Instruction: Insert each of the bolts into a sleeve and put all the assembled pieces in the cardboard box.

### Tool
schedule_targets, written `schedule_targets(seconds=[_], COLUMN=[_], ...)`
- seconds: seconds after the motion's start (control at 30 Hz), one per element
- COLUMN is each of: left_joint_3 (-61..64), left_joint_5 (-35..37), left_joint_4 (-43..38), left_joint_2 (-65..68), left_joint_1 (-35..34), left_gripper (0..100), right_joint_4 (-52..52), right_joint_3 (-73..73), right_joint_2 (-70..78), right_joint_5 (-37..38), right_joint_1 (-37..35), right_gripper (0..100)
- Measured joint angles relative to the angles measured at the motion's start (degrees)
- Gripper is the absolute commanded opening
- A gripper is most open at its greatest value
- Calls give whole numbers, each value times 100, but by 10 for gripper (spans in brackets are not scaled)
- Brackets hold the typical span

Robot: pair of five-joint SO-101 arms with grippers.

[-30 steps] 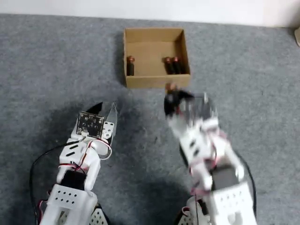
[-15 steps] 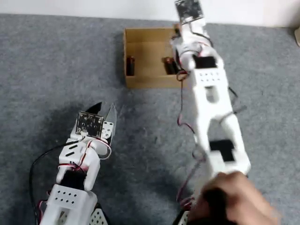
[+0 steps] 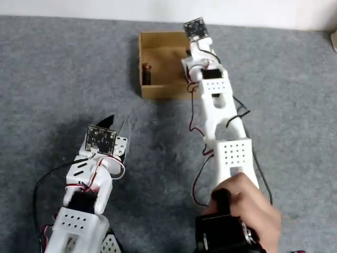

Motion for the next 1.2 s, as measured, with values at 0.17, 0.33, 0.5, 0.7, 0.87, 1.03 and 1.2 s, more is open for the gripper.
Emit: schedule_targets(seconds=[0.17, 0.33, 0.5, 0.7, 0.87, 1.03, 1.2], left_joint_3=[0, 0, 0, 0, 0, 0, 0], left_joint_5=[0, 0, 0, 0, 0, 0, -44], left_joint_4=[0, 0, 0, 0, 0, 0, 0], left_joint_2=[0, 0, 0, 0, 0, 0, 0], left_joint_1=[0, 0, 9, 26, 26, -9, 18], left_gripper=[120, 120, 120, 120, 120, 120, 120], right_joint_4=[18, 677, 1495, 2743, 4105, 5187, 6119], right_joint_3=[-220, -457, -1011, -2338, -3903, -4167, -4220], right_joint_2=[114, 105, 105, 105, 97, -132, -958], right_joint_5=[0, 9, 18, 18, 18, 18, 18], right_joint_1=[-9, -18, 70, 132, 132, 132, 229], right_gripper=[194, 322, 317, 317, 317, 317, 317])
